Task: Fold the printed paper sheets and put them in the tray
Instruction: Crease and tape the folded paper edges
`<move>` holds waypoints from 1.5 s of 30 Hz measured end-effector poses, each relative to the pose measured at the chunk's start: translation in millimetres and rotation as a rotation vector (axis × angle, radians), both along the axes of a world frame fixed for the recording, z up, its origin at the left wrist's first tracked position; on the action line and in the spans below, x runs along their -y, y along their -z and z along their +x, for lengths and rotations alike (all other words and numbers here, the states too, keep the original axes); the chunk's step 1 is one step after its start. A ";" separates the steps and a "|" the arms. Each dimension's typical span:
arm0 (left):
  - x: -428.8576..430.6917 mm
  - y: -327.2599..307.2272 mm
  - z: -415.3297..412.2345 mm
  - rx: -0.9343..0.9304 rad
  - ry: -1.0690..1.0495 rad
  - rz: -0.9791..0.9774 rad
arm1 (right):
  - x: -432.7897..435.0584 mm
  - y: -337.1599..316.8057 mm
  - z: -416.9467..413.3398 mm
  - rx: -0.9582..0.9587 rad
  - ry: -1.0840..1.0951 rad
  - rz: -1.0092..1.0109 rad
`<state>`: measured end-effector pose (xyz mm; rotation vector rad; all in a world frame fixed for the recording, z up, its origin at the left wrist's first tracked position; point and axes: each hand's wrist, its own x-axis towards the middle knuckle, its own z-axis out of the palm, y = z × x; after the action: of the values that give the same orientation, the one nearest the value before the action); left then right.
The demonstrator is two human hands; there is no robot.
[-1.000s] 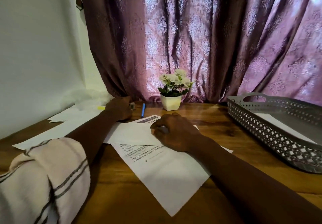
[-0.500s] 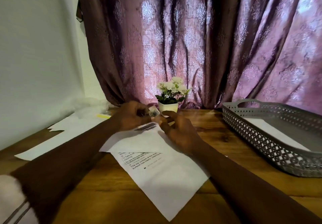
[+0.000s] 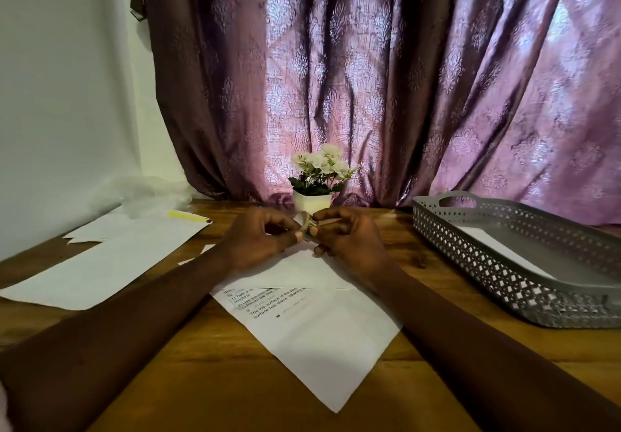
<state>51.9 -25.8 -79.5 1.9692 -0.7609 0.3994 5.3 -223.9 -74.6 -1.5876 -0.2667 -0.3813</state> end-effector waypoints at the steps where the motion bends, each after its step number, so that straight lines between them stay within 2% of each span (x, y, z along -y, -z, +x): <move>1: -1.4 -0.3 1.0 -0.037 0.019 -0.049 | 0.4 0.5 0.8 -0.018 -0.024 0.027; 3: -3.8 -1.7 -0.7 -0.089 0.036 -0.108 | -0.4 1.6 3.5 -0.035 -0.064 0.081; 6: -2.8 -4.8 -6.3 -0.102 0.069 -0.090 | 0.2 2.6 4.2 -0.025 -0.064 0.135; 14: -1.3 -5.0 -6.0 -0.061 0.024 -0.106 | 4.3 1.7 0.6 0.052 0.090 -0.108; 16: -2.4 -6.7 -5.2 -0.077 -0.020 -0.145 | 3.4 -0.2 -0.5 0.084 0.108 -0.160; 21: -16.0 -16.4 -0.8 -0.128 -0.297 -0.261 | 3.6 -2.7 -2.8 0.050 0.157 -0.096; 25: -34.2 -26.4 13.3 0.003 -0.607 -0.006 | 1.7 2.6 3.2 0.018 0.186 -0.113; 28: -48.3 -37.0 52.3 -0.008 -0.737 0.221 | 2.6 10.0 10.6 0.000 0.196 -0.100; 31: -56.7 -40.5 81.3 -0.083 -0.709 0.423 | 5.7 15.1 13.7 -0.021 0.168 -0.010; 33: -58.1 -37.4 86.1 -0.112 -0.667 0.472 | 7.1 14.3 11.7 -0.035 0.158 0.005; 38: -53.4 -25.8 62.3 -0.013 -0.679 0.348 | 5.8 10.7 6.1 -0.034 0.137 0.017; 41: -43.1 -18.7 44.2 0.066 -0.584 0.264 | 7.2 10.3 7.9 -0.028 0.128 0.016; 45: -26.5 -14.1 24.6 0.115 -0.415 0.296 | 7.0 13.3 6.6 -0.027 0.144 0.017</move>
<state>76.5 0.8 -65.4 2.4074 -0.4969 0.6822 11.9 -230.9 -87.9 -1.5986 -0.1280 -0.4719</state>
